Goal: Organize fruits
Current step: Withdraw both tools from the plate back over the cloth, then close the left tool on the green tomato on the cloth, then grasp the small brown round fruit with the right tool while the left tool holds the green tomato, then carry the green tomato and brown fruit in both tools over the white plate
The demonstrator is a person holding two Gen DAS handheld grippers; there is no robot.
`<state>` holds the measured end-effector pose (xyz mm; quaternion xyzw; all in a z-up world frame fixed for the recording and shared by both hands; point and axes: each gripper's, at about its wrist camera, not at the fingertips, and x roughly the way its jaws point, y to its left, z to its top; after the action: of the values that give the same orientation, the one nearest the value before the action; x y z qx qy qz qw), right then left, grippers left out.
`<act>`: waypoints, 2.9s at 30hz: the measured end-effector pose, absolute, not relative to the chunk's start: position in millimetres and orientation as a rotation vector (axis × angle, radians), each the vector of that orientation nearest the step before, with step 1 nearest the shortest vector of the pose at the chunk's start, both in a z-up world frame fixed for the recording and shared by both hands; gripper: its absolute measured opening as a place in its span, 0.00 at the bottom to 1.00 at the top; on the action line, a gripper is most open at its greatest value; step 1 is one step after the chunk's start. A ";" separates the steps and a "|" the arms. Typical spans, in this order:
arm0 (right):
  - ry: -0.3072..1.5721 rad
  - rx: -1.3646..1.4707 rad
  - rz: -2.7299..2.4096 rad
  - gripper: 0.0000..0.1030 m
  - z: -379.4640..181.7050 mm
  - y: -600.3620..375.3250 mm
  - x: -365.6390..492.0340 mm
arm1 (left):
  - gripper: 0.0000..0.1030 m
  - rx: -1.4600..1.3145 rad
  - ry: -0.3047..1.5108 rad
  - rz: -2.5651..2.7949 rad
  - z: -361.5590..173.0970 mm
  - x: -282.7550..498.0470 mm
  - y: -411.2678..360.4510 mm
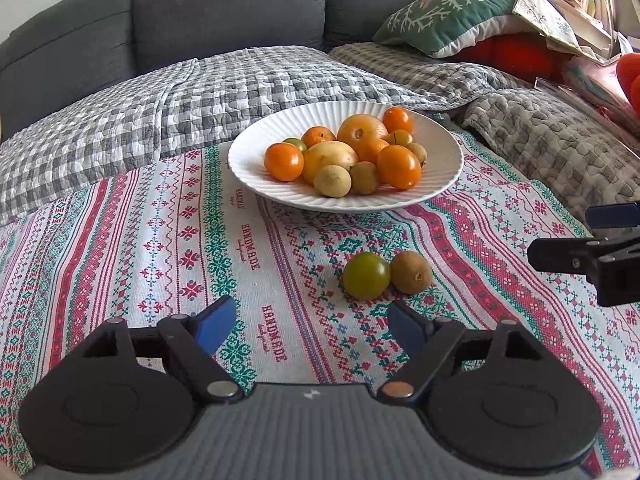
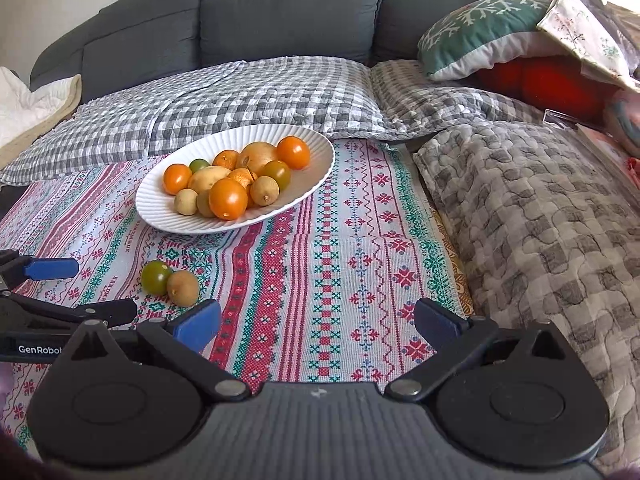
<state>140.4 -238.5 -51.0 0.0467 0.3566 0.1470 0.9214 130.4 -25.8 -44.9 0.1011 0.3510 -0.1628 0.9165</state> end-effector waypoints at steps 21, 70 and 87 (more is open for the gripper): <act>0.764 0.083 0.343 1.00 -63.8 -222.6 146.0 | 0.18 0.234 0.707 -0.448 -52.5 143.1 -52.6; 0.774 0.021 0.464 0.21 -58.6 -147.5 153.9 | 0.18 0.246 0.736 -0.342 -32.1 136.7 12.2; 0.785 0.130 0.473 0.21 -53.0 -175.7 152.7 | 0.18 0.194 0.746 -0.380 -27.2 134.6 8.5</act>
<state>152.7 -175.7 -53.0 0.0625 0.3785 0.2281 0.8949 134.6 8.5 -27.2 0.0940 0.3615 -0.1844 0.9091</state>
